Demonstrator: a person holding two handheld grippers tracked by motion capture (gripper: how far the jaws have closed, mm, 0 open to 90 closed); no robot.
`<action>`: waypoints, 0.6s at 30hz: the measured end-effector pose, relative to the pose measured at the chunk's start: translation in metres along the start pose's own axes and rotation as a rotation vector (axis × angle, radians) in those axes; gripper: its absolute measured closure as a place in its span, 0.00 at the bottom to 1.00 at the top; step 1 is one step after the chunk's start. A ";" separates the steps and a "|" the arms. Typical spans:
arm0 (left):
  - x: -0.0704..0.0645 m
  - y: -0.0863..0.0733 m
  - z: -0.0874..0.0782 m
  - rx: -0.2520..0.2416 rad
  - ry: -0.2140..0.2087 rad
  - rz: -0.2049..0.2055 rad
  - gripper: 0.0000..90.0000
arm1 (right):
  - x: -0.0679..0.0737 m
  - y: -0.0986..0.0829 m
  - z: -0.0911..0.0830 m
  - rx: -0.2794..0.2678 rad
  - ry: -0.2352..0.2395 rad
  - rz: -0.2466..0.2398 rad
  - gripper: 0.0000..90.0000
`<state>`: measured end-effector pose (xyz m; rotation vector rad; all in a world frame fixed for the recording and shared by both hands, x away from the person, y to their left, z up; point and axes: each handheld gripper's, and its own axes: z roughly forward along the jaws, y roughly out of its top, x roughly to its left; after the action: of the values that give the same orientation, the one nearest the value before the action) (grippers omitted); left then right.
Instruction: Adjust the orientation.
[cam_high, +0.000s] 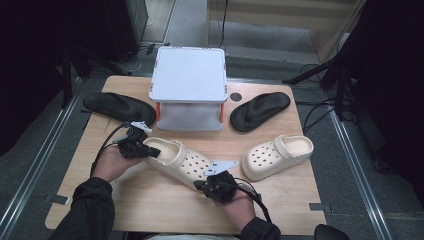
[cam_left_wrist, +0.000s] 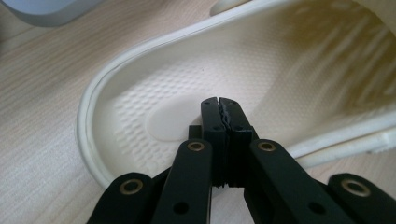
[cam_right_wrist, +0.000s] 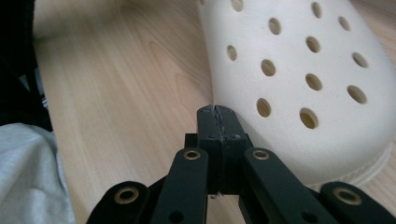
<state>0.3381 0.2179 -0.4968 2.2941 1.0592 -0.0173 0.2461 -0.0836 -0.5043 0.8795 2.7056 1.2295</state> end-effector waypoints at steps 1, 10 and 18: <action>-0.001 -0.001 0.000 -0.003 0.002 -0.001 1.00 | -0.002 0.000 0.000 0.000 -0.003 0.004 1.00; -0.008 -0.012 -0.004 -0.008 -0.011 -0.025 1.00 | -0.020 0.003 -0.004 -0.003 -0.026 0.038 1.00; -0.017 -0.022 -0.006 -0.011 -0.026 -0.047 0.99 | -0.036 0.009 -0.003 -0.004 -0.051 0.055 1.00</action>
<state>0.3097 0.2203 -0.4985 2.2530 1.0968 -0.0595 0.2797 -0.0994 -0.5023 0.9769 2.6553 1.2050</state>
